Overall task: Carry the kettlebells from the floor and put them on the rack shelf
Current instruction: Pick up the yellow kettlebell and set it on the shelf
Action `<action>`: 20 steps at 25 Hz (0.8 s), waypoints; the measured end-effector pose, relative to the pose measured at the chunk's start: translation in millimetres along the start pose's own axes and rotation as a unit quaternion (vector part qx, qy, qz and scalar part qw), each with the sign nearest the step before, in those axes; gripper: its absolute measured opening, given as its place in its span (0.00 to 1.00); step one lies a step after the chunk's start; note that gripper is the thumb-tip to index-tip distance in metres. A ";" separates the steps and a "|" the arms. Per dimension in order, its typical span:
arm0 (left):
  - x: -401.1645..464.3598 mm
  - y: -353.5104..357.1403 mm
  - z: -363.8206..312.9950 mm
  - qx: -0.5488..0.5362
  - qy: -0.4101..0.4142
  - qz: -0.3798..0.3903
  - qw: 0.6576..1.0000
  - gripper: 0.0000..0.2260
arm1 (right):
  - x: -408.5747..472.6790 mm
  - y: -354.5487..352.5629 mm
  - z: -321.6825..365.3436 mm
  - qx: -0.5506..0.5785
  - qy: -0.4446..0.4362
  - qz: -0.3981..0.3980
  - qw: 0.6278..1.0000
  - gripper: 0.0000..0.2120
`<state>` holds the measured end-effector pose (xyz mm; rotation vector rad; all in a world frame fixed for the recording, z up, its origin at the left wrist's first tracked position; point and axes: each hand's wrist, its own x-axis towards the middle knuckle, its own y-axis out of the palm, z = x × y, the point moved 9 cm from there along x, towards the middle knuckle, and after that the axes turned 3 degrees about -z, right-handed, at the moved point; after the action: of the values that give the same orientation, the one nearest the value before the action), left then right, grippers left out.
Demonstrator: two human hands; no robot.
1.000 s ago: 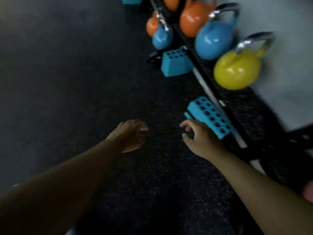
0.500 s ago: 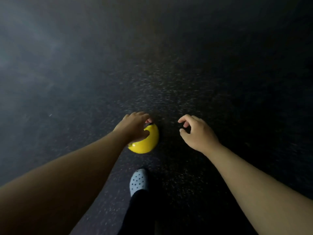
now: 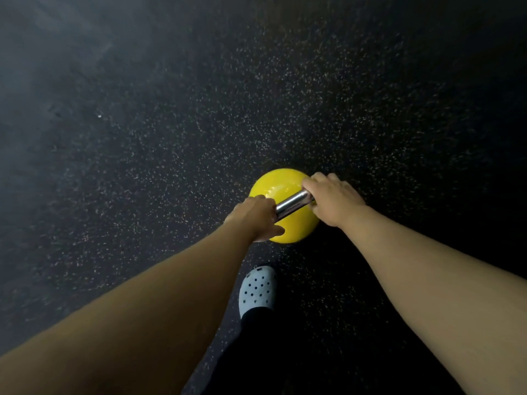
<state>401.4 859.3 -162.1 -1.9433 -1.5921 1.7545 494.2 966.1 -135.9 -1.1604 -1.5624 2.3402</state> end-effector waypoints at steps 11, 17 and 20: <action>-16.3 36.1 -99.6 0.185 0.131 0.086 0.970 0.07 | -121.1 50.2 -50.1 0.279 0.087 0.023 0.956 0.15; -73.7 95.7 -294.1 0.344 0.315 0.171 0.868 0.05 | -303.9 100.0 -140.2 0.456 0.310 -0.064 0.832 0.11; -122.1 136.2 -412.9 0.374 0.407 0.184 0.813 0.08 | -412.1 102.7 -200.7 0.465 0.405 -0.149 0.773 0.11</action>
<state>824.6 936.2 -24.8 -2.1234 -0.1928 1.0445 944.7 876.6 -37.2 -1.2065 -0.1812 1.5954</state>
